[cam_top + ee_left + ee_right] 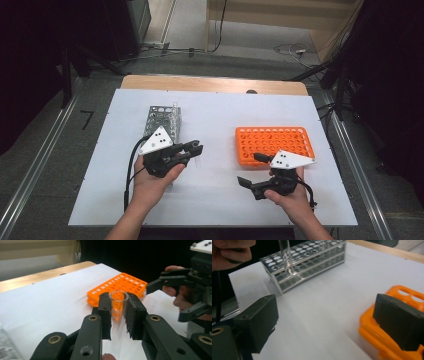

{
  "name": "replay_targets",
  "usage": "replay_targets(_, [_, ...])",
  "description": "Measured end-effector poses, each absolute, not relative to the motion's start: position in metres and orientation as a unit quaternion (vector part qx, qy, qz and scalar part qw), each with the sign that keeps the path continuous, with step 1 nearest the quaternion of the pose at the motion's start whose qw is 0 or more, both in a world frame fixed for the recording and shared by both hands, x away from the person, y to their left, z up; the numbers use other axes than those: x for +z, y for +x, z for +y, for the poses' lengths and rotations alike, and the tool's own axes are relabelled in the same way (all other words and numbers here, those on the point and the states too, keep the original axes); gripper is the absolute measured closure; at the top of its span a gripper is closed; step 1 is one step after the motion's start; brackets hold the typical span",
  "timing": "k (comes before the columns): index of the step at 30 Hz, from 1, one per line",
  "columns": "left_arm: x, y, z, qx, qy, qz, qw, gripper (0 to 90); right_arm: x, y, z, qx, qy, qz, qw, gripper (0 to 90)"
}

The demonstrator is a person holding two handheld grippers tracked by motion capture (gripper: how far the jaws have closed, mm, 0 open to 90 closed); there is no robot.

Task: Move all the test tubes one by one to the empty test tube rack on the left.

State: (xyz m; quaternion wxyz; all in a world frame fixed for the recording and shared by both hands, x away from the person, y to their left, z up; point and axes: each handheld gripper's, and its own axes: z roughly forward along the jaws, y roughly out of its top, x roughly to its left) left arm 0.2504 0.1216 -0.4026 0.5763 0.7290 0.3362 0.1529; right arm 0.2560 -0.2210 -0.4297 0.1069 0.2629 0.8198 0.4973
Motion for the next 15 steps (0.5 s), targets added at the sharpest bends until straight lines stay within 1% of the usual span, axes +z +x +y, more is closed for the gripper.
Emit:
replay_targets(3, [-0.399, 0.256, 0.132, 0.163, 0.722, 0.345, 0.577, 76.0, -0.431, 0.257, -0.234, 0.497, 0.273, 0.816, 0.112, 0.1])
replay_targets(15, [-0.385, 0.281, 0.172, 0.209, 0.693, 0.387, 0.571, 75.9, -0.439, 0.257, -0.281, 0.487, 0.316, 0.803, 0.137, 0.0])
